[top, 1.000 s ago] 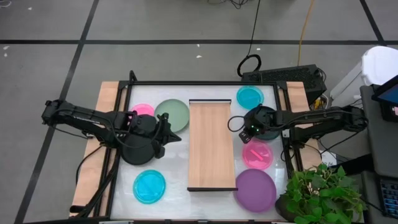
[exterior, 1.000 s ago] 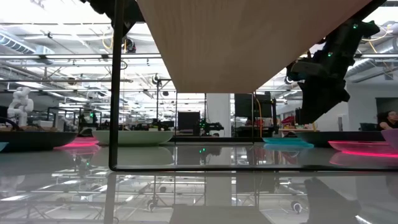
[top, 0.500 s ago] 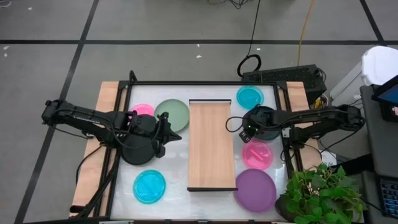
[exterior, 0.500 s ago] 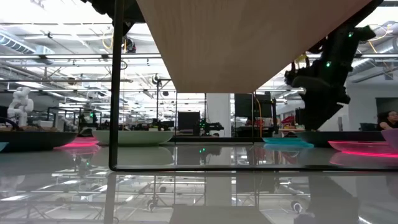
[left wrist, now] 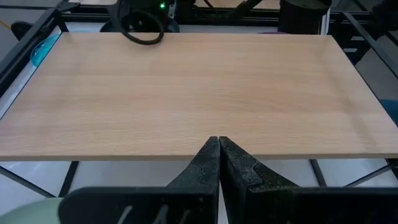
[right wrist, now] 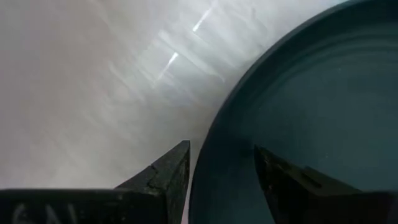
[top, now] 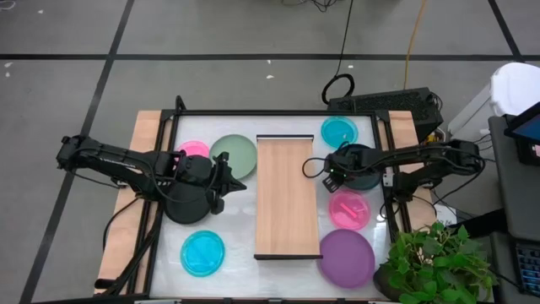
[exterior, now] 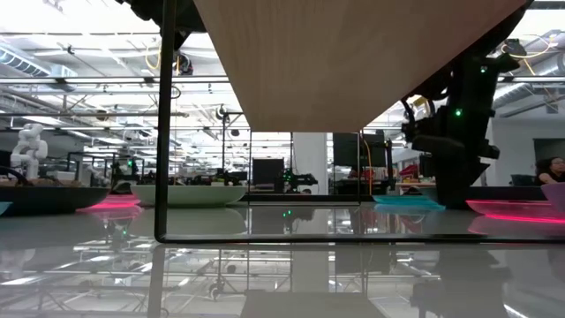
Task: Place and stack plates onto a shelf
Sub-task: Put the dark green plate on the shelf
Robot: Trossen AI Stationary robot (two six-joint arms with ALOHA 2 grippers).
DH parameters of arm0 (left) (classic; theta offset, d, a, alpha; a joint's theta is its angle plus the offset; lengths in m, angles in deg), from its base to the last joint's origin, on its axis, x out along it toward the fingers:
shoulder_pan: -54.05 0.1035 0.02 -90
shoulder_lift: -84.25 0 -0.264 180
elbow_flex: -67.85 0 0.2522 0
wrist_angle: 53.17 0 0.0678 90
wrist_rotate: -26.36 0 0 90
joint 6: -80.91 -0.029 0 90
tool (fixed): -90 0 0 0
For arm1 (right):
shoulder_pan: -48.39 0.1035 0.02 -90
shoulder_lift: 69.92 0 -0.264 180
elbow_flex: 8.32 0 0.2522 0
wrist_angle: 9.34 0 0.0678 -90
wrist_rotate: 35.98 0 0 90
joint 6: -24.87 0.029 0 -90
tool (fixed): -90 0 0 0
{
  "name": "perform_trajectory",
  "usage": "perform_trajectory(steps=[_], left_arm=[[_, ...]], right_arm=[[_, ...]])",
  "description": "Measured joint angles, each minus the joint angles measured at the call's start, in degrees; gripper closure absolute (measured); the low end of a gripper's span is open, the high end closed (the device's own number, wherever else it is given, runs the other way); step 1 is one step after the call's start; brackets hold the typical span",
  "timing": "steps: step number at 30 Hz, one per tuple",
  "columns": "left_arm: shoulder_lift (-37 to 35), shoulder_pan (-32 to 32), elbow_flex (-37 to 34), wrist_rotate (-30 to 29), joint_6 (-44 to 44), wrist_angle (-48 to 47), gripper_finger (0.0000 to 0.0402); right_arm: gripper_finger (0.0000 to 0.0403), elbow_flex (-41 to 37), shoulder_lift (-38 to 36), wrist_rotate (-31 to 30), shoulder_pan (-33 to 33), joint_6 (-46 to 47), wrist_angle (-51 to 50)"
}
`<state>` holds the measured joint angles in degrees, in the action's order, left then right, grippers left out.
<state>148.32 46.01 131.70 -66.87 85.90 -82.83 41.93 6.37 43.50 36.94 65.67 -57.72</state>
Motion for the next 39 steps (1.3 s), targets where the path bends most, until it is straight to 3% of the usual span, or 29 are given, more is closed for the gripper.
perform_trajectory(steps=[6,19,31,39], left_arm=[[0.00,0.01,0.00,0.00,-0.39,0.00,0.0398],[0.00,0.02,0.00,0.00,-0.55,0.07,0.0398],[0.00,0.02,0.02,0.00,-1.43,0.05,0.0398],[0.00,0.00,0.02,0.00,-1.49,0.05,0.0398]], right_arm=[[0.0261,0.00,0.04,0.04,-0.10,0.11,-0.15],[0.0380,0.64,-0.07,-0.08,-0.10,-0.08,-2.53],[0.0388,6.16,0.05,1.57,2.32,1.04,-11.73],[0.0390,11.74,0.07,-1.41,7.09,2.25,-18.15]])
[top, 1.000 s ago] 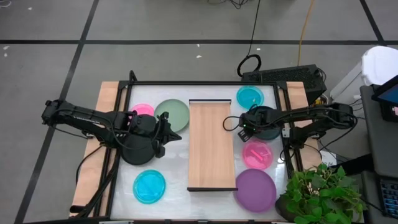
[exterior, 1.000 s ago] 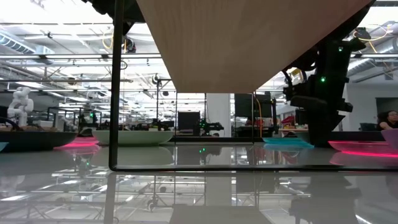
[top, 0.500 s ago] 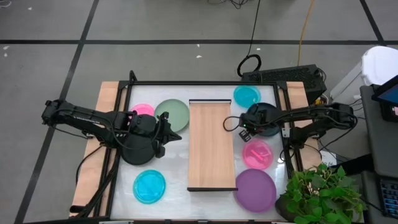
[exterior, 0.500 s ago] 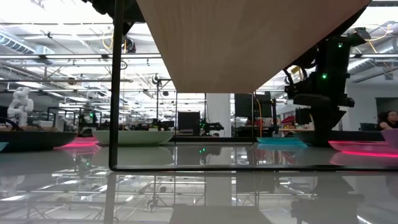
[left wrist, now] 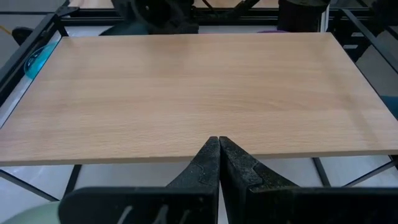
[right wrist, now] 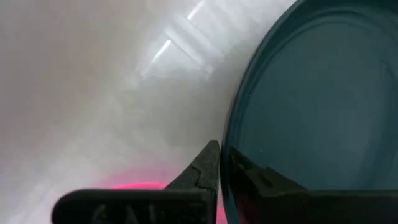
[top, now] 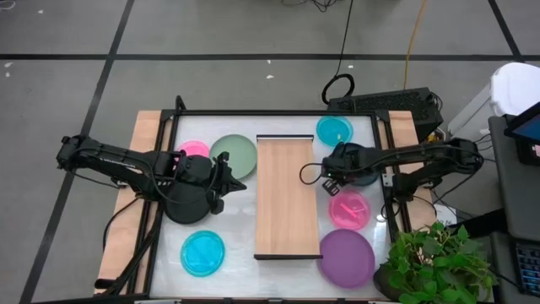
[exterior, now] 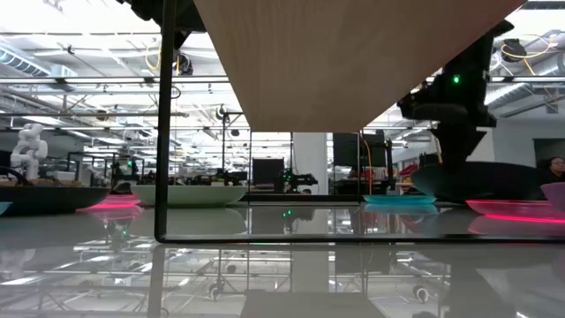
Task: Place and stack plates onto a shelf
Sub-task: Put the dark green plate on the shelf
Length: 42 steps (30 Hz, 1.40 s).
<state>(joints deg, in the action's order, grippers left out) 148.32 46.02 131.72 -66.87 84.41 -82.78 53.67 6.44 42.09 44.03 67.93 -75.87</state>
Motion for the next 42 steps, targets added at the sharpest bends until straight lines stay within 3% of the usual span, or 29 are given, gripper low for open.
perform_trajectory(steps=[10,16,22,42], left_arm=[[0.00,0.00,0.00,-0.02,-0.02,-0.02,0.0398],[0.00,0.01,0.00,-0.36,-0.04,-0.02,0.0398],[0.00,0.02,0.00,-0.39,-0.04,-0.02,0.0398],[0.02,-0.26,0.00,-0.46,3.38,0.76,0.0398]], right_arm=[[0.0401,7.19,-0.02,-8.72,7.28,1.68,-11.42],[0.0402,11.60,-0.02,-12.24,11.27,2.20,-13.02],[0.0402,15.02,-0.02,-19.89,15.93,-3.87,-13.72],[0.0403,20.42,-0.02,-27.46,21.53,-19.30,-12.04]])
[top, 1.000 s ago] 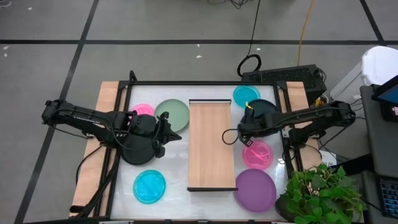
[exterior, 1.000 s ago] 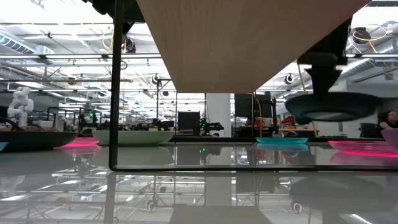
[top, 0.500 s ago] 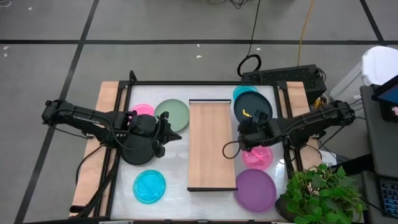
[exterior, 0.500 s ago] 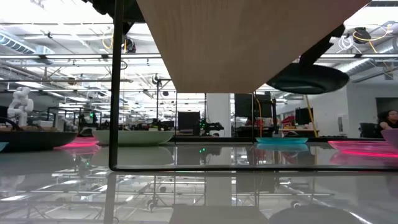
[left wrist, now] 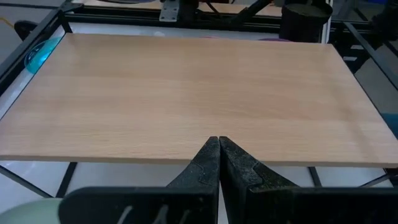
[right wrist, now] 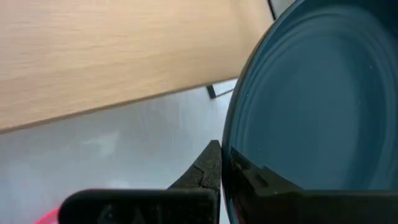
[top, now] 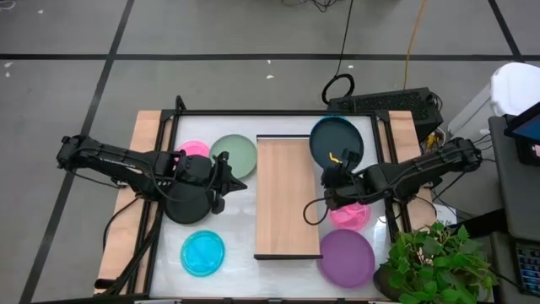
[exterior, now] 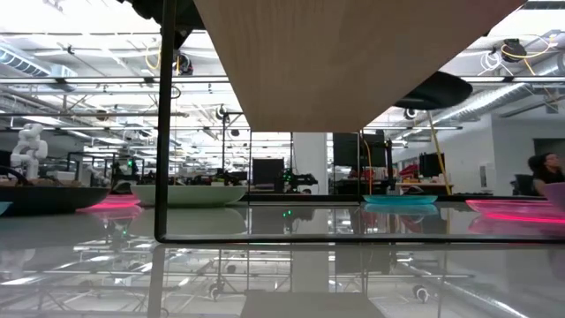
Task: Place and stack plates onto a shelf
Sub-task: Put the dark green plate on the shelf
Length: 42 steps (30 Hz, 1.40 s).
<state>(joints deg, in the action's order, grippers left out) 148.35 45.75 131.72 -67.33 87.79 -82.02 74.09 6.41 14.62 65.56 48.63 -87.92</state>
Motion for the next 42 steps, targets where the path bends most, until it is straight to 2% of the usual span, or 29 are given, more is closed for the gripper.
perform_trajectory(steps=[16,21,24,34,42], left_arm=[[4.00,-6.24,0.02,-5.40,1.99,1.77,0.0398],[3.98,-7.64,0.02,-7.18,4.41,1.80,0.0398],[3.96,-8.78,0.02,-8.49,5.61,1.78,0.0398],[3.98,-12.03,0.02,-10.10,9.32,1.59,0.0398],[3.98,-14.24,0.02,-12.40,10.18,1.53,0.0398]], right_arm=[[0.0403,0.41,0.34,-0.74,0.09,-29.43,24.90],[0.0403,0.41,1.77,4.41,0.09,-38.40,31.19],[0.0403,0.41,3.49,6.75,-0.18,-43.47,33.20],[0.0403,0.41,9.94,6.67,-0.43,-56.39,34.74],[0.0403,0.41,10.41,6.64,-1.38,-58.06,35.61]])
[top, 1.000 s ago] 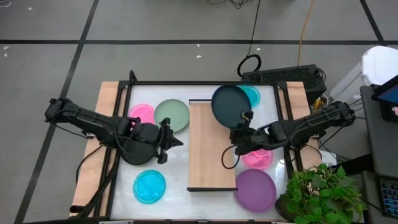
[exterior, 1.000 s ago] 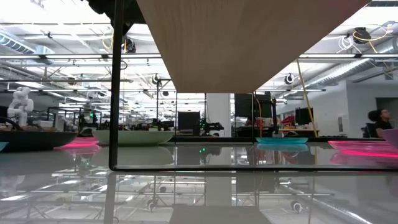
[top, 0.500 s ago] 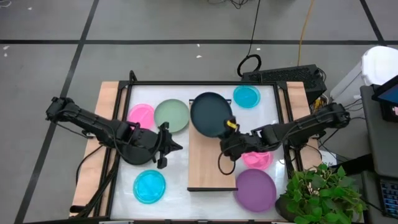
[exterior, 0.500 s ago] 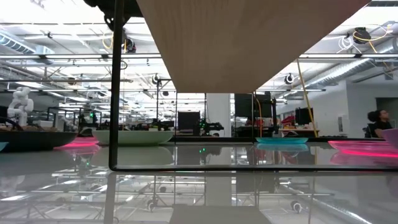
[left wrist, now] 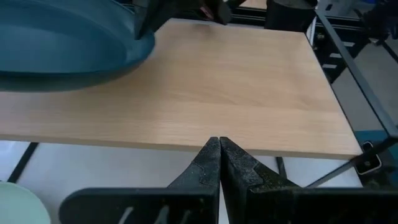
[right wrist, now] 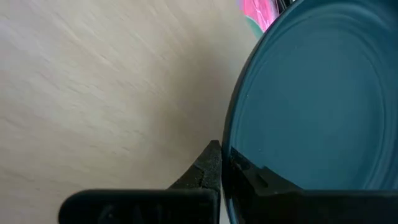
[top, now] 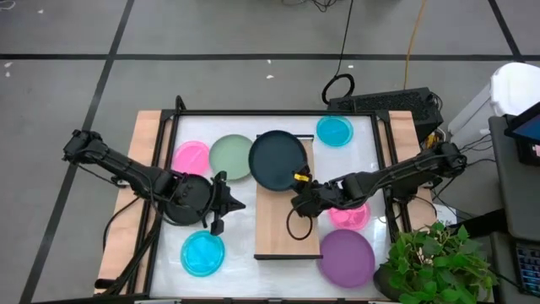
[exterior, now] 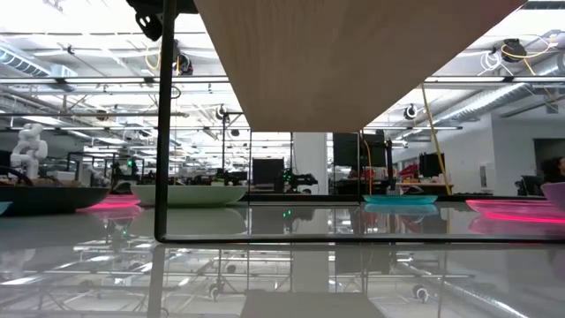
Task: Place and stack plates onto a shelf
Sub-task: Put the dark green plate on the shelf
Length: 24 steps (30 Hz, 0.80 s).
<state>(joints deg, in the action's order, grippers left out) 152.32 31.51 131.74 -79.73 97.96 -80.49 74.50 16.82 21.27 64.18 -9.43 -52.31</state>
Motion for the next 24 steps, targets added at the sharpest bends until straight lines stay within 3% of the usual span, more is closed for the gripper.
perform_trajectory(steps=[6,13,24], left_arm=[[0.00,-0.31,-0.02,-0.28,-0.02,0.04,0.0398],[0.00,-0.34,-0.02,-0.53,-0.35,0.04,0.0398],[0.00,-0.34,-0.04,-0.56,-0.21,0.07,0.0398]], right_arm=[[0.0403,-0.02,-0.17,0.14,-0.02,0.48,-4.27],[0.0403,-0.02,-0.18,4.43,-0.26,0.62,-4.96],[0.0399,0.00,-0.25,4.26,-0.33,2.11,-8.38]])
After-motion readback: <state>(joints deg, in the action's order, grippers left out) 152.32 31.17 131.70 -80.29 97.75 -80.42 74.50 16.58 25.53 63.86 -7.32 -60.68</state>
